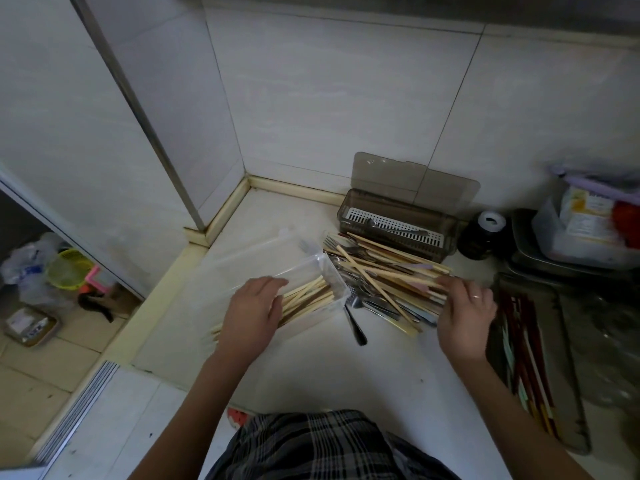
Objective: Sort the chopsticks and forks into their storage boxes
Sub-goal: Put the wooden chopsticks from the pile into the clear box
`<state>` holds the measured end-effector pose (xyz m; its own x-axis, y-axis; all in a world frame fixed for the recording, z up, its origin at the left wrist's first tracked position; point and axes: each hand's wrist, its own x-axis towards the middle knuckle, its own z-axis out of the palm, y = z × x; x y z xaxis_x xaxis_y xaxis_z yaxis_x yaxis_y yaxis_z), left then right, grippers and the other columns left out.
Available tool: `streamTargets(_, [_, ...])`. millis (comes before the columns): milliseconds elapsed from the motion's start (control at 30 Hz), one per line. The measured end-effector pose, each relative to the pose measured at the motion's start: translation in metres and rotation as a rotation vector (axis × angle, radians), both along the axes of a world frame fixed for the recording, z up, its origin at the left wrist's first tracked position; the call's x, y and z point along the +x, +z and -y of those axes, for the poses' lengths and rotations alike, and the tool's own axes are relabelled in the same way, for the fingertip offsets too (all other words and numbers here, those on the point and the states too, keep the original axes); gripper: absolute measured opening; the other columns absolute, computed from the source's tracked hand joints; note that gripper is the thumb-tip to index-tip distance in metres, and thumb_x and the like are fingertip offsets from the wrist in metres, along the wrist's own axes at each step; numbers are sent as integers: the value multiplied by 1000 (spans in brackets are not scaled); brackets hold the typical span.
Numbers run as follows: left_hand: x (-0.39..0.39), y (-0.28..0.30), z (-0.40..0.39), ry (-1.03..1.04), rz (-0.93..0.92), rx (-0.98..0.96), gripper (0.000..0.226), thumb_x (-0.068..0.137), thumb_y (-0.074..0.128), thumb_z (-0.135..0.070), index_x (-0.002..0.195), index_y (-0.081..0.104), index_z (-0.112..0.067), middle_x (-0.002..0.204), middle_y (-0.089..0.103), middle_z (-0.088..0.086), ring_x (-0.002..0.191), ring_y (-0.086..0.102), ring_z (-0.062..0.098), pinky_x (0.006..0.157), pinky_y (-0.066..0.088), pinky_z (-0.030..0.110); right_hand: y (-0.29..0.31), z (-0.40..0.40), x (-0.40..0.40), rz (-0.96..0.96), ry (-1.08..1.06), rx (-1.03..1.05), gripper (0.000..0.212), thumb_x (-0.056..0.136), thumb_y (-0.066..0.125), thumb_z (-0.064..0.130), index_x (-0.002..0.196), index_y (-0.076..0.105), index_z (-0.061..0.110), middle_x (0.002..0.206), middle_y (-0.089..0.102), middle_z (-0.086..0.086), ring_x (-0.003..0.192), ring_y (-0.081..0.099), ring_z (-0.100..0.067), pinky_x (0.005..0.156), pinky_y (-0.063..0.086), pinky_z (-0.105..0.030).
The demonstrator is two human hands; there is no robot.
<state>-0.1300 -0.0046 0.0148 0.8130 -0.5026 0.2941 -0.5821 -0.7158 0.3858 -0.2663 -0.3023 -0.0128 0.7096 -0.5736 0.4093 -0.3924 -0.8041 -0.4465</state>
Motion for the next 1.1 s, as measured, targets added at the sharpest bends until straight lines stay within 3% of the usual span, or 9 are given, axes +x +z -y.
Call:
streamTargets(167, [-10, 22, 36, -131, 182, 95, 34, 89, 40, -31, 115, 61, -22, 110, 65, -1, 101, 59, 21, 88, 46, 38, 24, -35, 27, 127, 248, 27, 31, 82, 37, 12, 98, 63, 13, 95, 57, -8, 87, 43, -25, 72, 29, -31])
streamTargets(300, [-10, 13, 42, -165, 58, 178, 38, 88, 53, -13, 123, 55, -28, 93, 62, 2, 88, 58, 26, 71, 44, 33, 36, -52, 44, 135, 434, 135, 23, 88, 45, 3, 102, 60, 13, 95, 54, -2, 88, 44, -17, 72, 36, -32])
streamTargets(400, [-8, 9, 23, -76, -59, 116, 36, 91, 50, -13, 123, 55, -29, 89, 61, 5, 84, 57, 27, 69, 45, 35, 27, -42, 49, 68, 314, 222, 21, 94, 49, 11, 114, 52, 19, 105, 51, 4, 89, 49, -11, 73, 45, -29])
streamTargets(533, [0, -11, -19, 89, -335, 127, 28, 99, 38, -27, 120, 57, -23, 102, 62, 4, 92, 59, 24, 78, 48, 34, -10, -7, 40, -287, -20, 203, 22, 91, 53, 19, 112, 51, 15, 113, 56, -10, 105, 53, -29, 86, 47, -45])
streamTargets(600, [1, -22, -35, 91, -479, 198, 24, 99, 37, -25, 106, 60, -20, 98, 61, 5, 94, 58, 25, 78, 45, 33, -22, 2, 31, -445, -62, 240, 26, 91, 54, 20, 116, 49, 15, 120, 55, -11, 113, 47, -33, 92, 42, -47])
streamTargets(733, [5, -26, -39, 172, -742, 96, 24, 96, 46, -13, 89, 68, -6, 92, 64, 5, 86, 56, 20, 71, 35, 24, -36, 6, 20, -659, -25, 170, 40, 93, 53, 25, 131, 41, 18, 134, 47, -10, 124, 40, -31, 99, 37, -46])
streamTargets(867, [6, -26, -30, 220, -724, 38, 18, 93, 53, -16, 82, 67, -13, 88, 64, 2, 82, 56, 16, 71, 37, 23, -40, 3, 20, -573, -40, 142, 33, 93, 51, 28, 124, 49, 18, 128, 52, -9, 120, 43, -30, 97, 39, -44])
streamTargets(967, [4, -27, -30, 235, -693, 0, 17, 93, 52, -18, 81, 64, -15, 84, 62, 0, 77, 55, 16, 61, 36, 21, -37, -6, 23, -544, 77, 113, 23, 93, 52, 33, 112, 52, 21, 117, 54, -3, 114, 46, -26, 92, 38, -40])
streamTargets(1100, [5, -28, -33, 208, -716, -13, 17, 94, 52, -22, 79, 60, -19, 81, 60, 0, 74, 53, 13, 59, 34, 17, -37, -13, 31, -564, 77, 156, 19, 91, 55, 22, 110, 54, 22, 108, 61, -2, 106, 53, -22, 85, 39, -34])
